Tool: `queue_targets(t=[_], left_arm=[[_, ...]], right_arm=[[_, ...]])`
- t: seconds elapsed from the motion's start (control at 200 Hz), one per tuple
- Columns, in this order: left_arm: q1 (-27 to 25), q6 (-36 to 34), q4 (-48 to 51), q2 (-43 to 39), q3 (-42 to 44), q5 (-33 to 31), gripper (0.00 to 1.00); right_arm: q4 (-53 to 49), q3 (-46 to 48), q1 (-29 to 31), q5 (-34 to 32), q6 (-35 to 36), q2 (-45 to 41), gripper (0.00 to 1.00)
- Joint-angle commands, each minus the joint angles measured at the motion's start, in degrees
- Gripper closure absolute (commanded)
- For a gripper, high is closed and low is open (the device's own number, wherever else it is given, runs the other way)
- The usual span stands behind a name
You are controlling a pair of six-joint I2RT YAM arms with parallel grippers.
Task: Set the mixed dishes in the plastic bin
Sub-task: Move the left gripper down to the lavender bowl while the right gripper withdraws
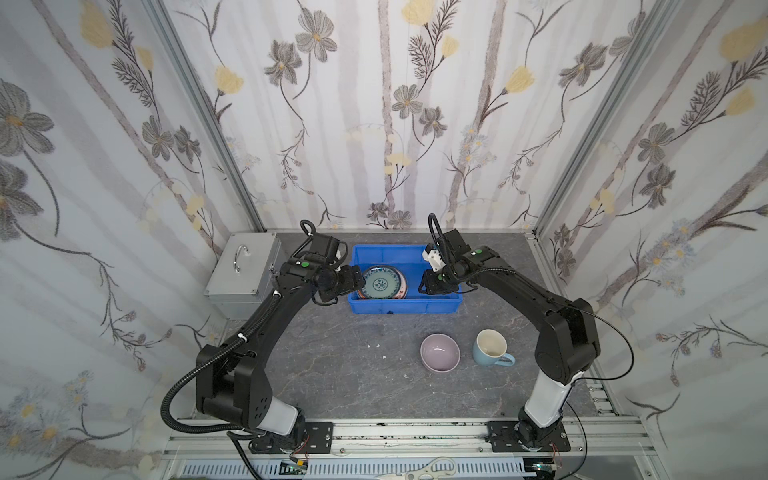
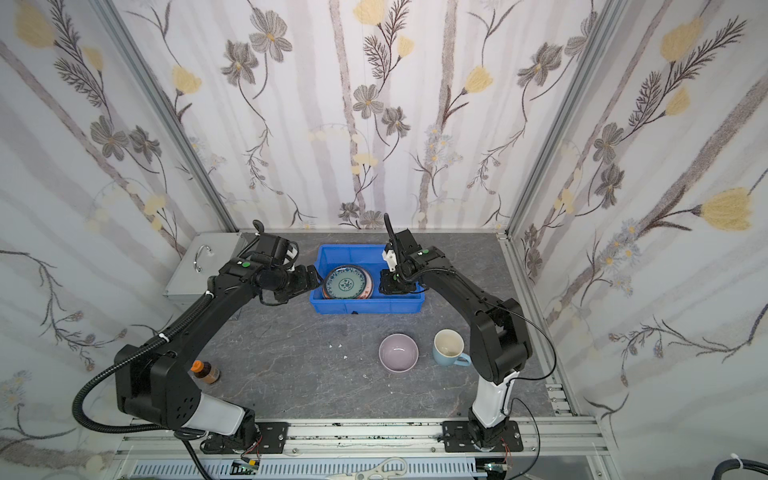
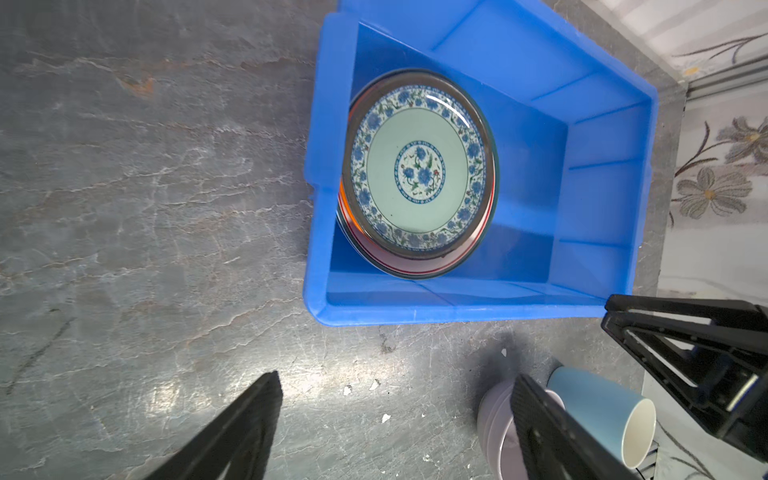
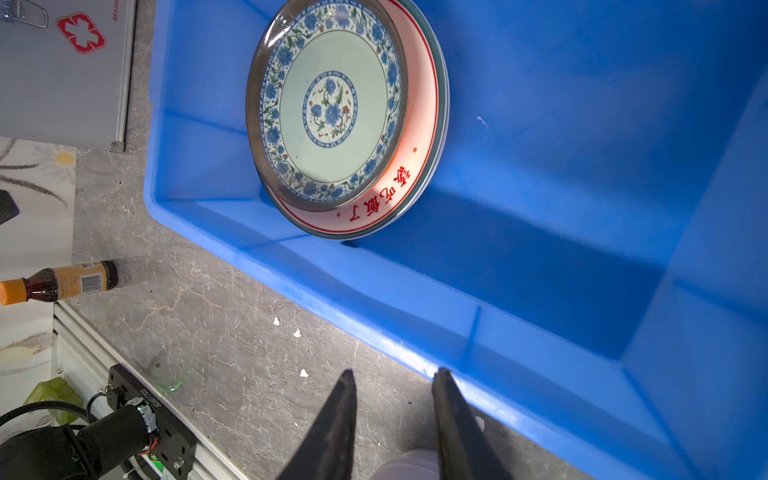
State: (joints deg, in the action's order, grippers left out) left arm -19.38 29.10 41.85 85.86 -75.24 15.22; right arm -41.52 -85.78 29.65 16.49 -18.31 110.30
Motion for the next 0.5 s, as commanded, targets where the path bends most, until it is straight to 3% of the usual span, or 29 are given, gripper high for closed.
queue_targets(t=[0.0,0.415,0.495], left_arm=[[-2.9,1.7,-1.6,1.4,-1.7,-1.7,0.12],[-14.3,2.8,-0.6,6.3,-4.2,-4.2,0.18],[-17.0,2.2,0.1,8.0,-5.0,-4.6,0.2]], right_arm=[[3.1,3.8,0.0,-2.1,0.8,-3.7,0.7],[4.0,14.5,-3.0,-4.7,1.5,-14.7,0.63],[4.0,15.1,-3.8,-5.3,1.6,-16.2,0.51]])
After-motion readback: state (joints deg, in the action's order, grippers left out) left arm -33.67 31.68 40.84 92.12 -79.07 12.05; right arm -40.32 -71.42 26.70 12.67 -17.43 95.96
